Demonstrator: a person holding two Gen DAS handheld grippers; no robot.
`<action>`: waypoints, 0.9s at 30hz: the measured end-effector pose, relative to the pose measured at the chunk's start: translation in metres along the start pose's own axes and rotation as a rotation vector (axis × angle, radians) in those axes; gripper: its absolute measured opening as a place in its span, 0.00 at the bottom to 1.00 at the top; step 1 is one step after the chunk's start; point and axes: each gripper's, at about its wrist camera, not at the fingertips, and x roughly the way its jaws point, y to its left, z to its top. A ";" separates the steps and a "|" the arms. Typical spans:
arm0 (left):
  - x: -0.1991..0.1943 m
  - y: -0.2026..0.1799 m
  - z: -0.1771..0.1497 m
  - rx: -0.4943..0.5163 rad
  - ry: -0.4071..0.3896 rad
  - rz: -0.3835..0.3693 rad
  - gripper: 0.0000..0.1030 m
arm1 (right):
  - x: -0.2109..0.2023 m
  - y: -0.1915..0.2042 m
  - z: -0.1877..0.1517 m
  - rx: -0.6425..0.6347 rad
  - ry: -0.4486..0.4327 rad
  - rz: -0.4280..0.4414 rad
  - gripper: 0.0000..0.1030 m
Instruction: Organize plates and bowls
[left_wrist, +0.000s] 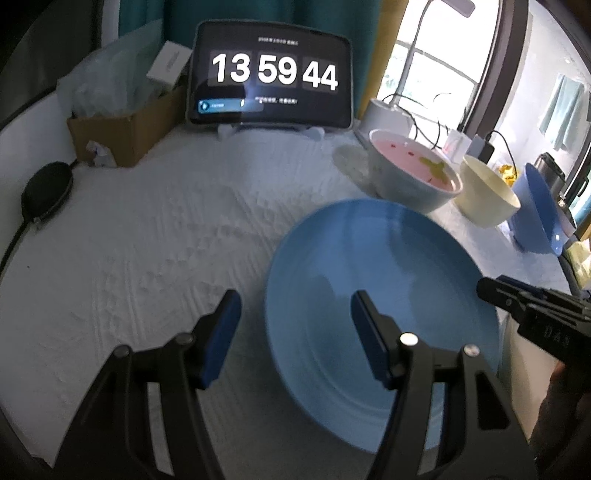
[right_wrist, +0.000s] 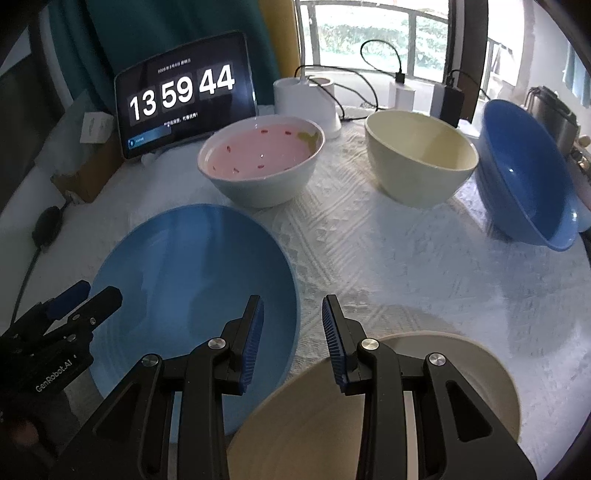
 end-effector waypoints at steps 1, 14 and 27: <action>0.002 0.000 0.000 0.000 0.006 0.003 0.62 | 0.002 0.000 0.000 0.000 0.005 0.001 0.34; 0.012 -0.005 -0.003 0.023 0.024 0.025 0.61 | 0.015 0.004 0.007 -0.023 0.045 0.005 0.34; 0.004 -0.003 -0.006 0.035 0.012 0.002 0.47 | 0.013 0.015 0.007 -0.064 0.045 0.003 0.24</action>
